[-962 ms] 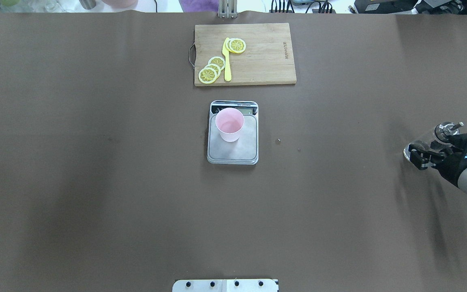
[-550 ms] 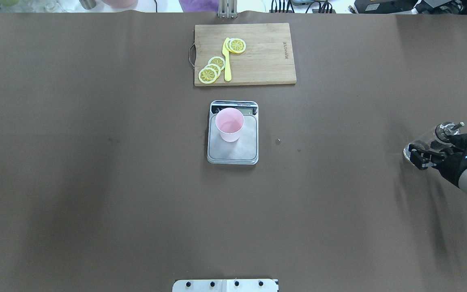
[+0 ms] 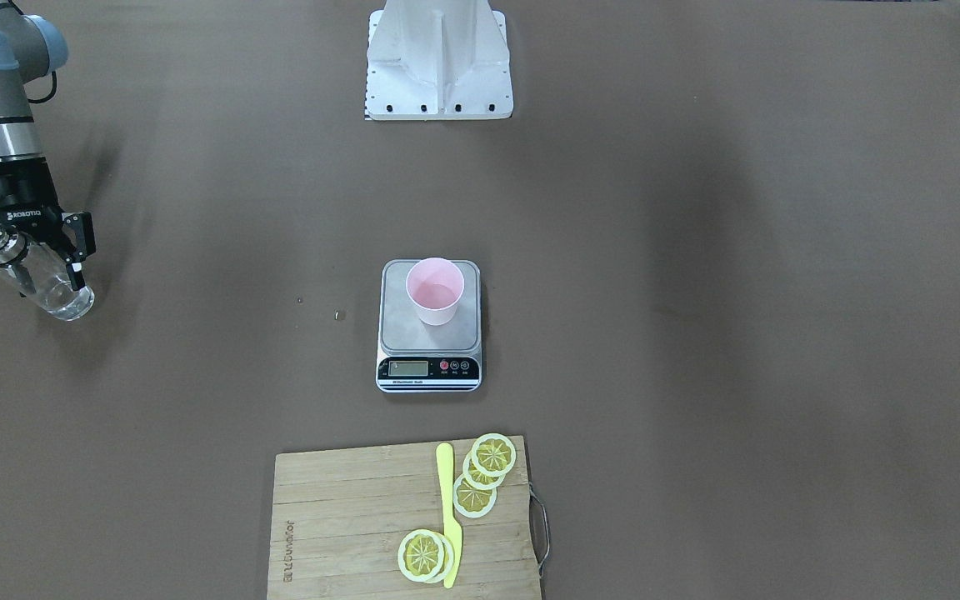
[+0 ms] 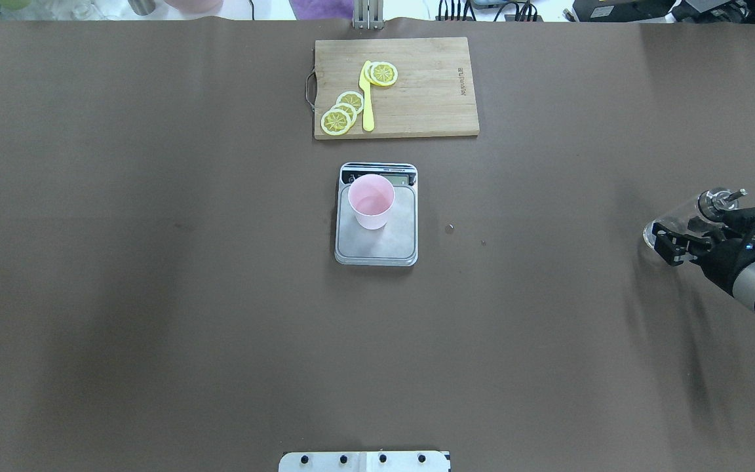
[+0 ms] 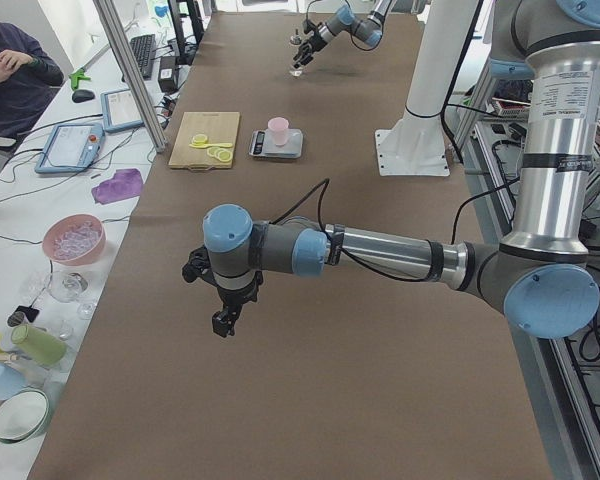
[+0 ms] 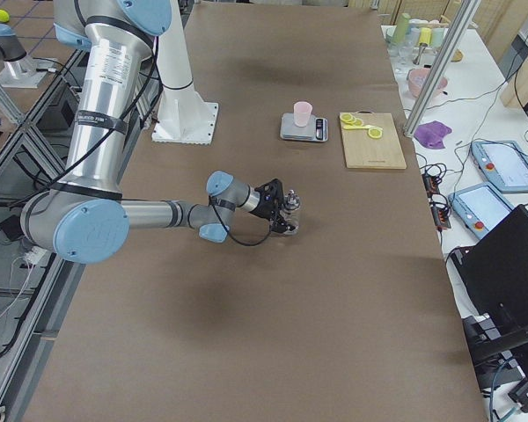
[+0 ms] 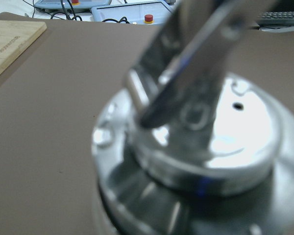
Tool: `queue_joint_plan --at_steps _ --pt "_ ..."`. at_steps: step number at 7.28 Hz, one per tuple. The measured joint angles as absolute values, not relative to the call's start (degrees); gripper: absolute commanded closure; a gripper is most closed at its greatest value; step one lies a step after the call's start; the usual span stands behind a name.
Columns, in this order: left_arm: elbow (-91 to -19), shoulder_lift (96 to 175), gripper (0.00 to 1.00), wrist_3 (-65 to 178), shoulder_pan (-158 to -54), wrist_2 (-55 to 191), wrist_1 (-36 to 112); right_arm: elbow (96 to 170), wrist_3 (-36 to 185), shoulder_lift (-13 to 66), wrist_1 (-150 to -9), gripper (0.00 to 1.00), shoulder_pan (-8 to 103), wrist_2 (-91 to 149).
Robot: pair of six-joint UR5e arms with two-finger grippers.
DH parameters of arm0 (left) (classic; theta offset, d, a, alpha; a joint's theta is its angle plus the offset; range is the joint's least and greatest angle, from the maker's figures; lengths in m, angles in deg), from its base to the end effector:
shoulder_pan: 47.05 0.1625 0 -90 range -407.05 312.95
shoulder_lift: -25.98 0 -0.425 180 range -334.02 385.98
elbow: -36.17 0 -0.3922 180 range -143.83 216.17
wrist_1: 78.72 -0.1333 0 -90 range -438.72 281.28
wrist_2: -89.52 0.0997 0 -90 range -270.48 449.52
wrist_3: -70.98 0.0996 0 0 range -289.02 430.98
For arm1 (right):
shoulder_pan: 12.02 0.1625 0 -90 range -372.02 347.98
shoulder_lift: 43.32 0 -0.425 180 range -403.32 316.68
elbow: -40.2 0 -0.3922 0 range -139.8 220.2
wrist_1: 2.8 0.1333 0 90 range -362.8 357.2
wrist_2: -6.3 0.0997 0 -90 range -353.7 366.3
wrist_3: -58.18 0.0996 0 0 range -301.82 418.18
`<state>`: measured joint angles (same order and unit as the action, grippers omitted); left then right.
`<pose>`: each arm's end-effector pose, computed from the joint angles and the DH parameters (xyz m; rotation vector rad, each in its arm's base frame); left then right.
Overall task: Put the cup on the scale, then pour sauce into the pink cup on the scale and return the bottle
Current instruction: 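Close the right gripper on the bottle and lift it, then carry the bottle with the right gripper toward the pink cup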
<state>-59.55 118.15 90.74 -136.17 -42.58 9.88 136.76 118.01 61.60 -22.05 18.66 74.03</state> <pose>-0.0587 -0.5130 0.5955 0.2285 0.7109 0.3851 -0.2623 -0.3545 0.5846 0.8455 -0.7499 0.2194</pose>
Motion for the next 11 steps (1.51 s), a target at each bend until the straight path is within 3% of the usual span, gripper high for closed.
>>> queue_joint_plan --at_steps 7,11 --pt "-59.33 117.47 0.02 90.86 -136.17 -42.38 9.87 137.96 112.59 59.66 -26.09 1.0 18.59 73.12" --pt "-59.49 115.83 0.02 91.18 -136.17 -42.34 10.01 149.18 112.59 53.86 -52.35 1.0 18.57 72.61"
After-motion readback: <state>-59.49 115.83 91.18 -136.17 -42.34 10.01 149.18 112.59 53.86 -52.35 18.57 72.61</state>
